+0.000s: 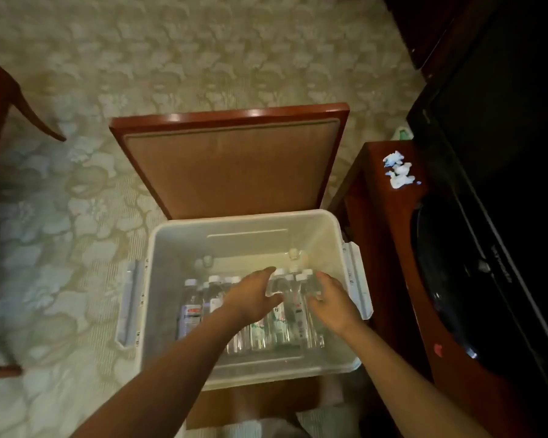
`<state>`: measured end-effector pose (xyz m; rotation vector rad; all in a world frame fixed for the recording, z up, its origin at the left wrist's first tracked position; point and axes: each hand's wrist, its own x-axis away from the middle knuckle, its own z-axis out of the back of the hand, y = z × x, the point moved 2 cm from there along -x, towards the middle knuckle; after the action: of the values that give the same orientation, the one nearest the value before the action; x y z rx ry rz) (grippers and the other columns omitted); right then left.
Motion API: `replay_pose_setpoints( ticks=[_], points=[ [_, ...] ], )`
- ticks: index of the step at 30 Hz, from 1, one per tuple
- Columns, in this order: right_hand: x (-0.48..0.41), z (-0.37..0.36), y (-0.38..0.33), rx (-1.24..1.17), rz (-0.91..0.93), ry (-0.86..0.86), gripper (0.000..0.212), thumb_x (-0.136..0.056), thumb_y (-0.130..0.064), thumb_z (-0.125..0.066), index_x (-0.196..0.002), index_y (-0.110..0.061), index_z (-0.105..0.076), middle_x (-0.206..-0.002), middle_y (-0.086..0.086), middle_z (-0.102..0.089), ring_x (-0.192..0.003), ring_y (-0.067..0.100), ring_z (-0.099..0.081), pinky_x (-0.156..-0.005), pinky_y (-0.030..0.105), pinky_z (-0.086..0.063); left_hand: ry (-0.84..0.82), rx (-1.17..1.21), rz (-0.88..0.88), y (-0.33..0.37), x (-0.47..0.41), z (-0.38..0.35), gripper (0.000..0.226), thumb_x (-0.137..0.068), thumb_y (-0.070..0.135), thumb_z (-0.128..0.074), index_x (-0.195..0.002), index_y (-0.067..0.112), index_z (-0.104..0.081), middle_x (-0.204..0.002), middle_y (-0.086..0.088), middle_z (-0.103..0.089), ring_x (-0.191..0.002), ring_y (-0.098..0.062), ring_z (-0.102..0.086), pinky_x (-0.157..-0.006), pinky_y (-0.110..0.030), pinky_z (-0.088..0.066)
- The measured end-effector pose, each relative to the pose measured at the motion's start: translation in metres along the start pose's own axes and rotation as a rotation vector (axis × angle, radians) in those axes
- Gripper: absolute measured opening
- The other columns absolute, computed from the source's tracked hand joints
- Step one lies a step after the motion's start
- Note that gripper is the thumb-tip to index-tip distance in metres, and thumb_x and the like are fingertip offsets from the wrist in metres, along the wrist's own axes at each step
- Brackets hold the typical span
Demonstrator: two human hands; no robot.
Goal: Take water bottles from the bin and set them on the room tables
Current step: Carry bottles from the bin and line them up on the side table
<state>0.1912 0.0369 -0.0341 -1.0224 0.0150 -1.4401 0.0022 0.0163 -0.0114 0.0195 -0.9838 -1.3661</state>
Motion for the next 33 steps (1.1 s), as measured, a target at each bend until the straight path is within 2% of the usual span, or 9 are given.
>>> replay_pose_setpoints(
  ticks=[3, 6, 10, 15, 18, 22, 24, 28, 33],
  points=[
    [-0.023, -0.006, 0.018, -0.047, -0.033, -0.011, 0.064, -0.091, -0.022, -0.066, -0.148, -0.023, -0.038, -0.145, 0.006, -0.047, -0.132, 0.028, -0.05, -0.106, 0.046, -0.047, -0.017, 0.007, 0.068, -0.005, -0.027, -0.012, 0.069, -0.096, 0.044, -0.055, -0.154, 0.022, -0.024, -0.158, -0.004, -0.033, -0.142, -0.023, -0.036, -0.112, -0.035, -0.034],
    [-0.037, -0.014, 0.028, -0.034, -0.129, -0.076, 0.071, -0.093, -0.022, -0.065, -0.154, -0.021, -0.028, -0.151, 0.009, -0.037, -0.134, 0.029, -0.047, -0.109, 0.043, -0.043, -0.05, -0.026, 0.138, -0.011, -0.052, -0.026, 0.07, -0.096, 0.045, -0.055, -0.154, 0.021, -0.025, -0.157, -0.005, -0.034, -0.142, -0.024, -0.034, -0.112, -0.036, -0.032],
    [-0.057, -0.032, 0.045, -0.064, -0.183, -0.144, 0.078, -0.095, -0.026, -0.064, -0.158, -0.022, -0.019, -0.157, 0.009, -0.03, -0.141, 0.029, -0.038, -0.113, 0.039, -0.038, -0.073, -0.121, 0.171, -0.021, -0.082, -0.044, 0.074, -0.095, 0.052, -0.051, -0.155, 0.017, -0.024, -0.163, -0.005, -0.021, -0.152, -0.024, -0.009, -0.121, -0.039, -0.015],
    [-0.069, -0.053, 0.064, -0.209, -0.261, -0.15, 0.08, -0.09, -0.015, -0.068, -0.155, -0.029, -0.024, -0.148, 0.001, -0.047, -0.134, 0.022, -0.048, -0.107, 0.039, -0.045, -0.112, -0.204, 0.21, -0.032, -0.107, -0.062, 0.083, -0.093, 0.061, -0.046, -0.155, 0.012, -0.02, -0.165, -0.007, -0.005, -0.152, -0.026, 0.008, -0.122, -0.042, -0.002],
    [-0.075, -0.065, 0.076, -0.268, -0.267, -0.136, 0.079, -0.086, -0.018, -0.071, -0.152, -0.029, -0.029, -0.142, -0.001, -0.054, -0.129, 0.019, -0.052, -0.108, 0.039, -0.045, -0.153, -0.237, 0.257, -0.039, -0.113, -0.073, 0.085, -0.093, 0.065, -0.041, -0.155, 0.011, -0.021, -0.165, -0.009, -0.002, -0.151, -0.027, 0.011, -0.122, -0.043, 0.0],
    [-0.087, -0.081, 0.093, -0.297, -0.286, -0.082, 0.074, -0.072, -0.034, -0.073, -0.14, -0.022, -0.049, -0.13, 0.003, -0.063, -0.123, 0.023, -0.058, -0.104, 0.046, -0.049, -0.173, -0.289, 0.295, -0.044, -0.121, -0.084, 0.085, -0.091, 0.071, -0.036, -0.151, 0.011, -0.032, -0.165, -0.008, 0.0, -0.15, -0.028, 0.017, -0.123, -0.047, 0.004],
    [-0.084, -0.079, 0.085, -0.241, -0.319, -0.069, 0.065, -0.075, -0.029, -0.073, -0.136, -0.021, -0.053, -0.128, 0.005, -0.06, -0.123, 0.024, -0.055, -0.104, 0.042, -0.048, -0.179, -0.313, 0.306, -0.044, -0.124, -0.087, 0.082, -0.091, 0.072, -0.033, -0.146, 0.012, -0.043, -0.166, -0.007, 0.001, -0.15, -0.029, 0.02, -0.122, -0.048, 0.006],
    [-0.074, -0.076, 0.072, -0.105, -0.337, -0.058, 0.077, -0.079, -0.019, -0.075, -0.147, -0.015, -0.04, -0.139, 0.011, -0.046, -0.131, 0.028, -0.043, -0.107, 0.036, -0.041, -0.158, -0.368, 0.322, -0.044, -0.127, -0.092, 0.08, -0.09, 0.074, -0.029, -0.13, 0.012, -0.06, -0.166, -0.007, -0.001, -0.149, -0.03, 0.022, -0.121, -0.051, 0.01],
    [-0.073, -0.078, 0.069, -0.014, -0.323, -0.035, 0.082, -0.081, -0.019, -0.076, -0.15, -0.011, -0.033, -0.142, 0.015, -0.042, -0.132, 0.031, -0.042, -0.104, 0.035, -0.04, -0.101, -0.363, 0.321, -0.046, -0.127, -0.093, 0.078, -0.088, 0.076, -0.032, -0.121, 0.014, -0.065, -0.165, -0.005, -0.006, -0.148, -0.031, 0.024, -0.119, -0.054, 0.015]
  ],
)
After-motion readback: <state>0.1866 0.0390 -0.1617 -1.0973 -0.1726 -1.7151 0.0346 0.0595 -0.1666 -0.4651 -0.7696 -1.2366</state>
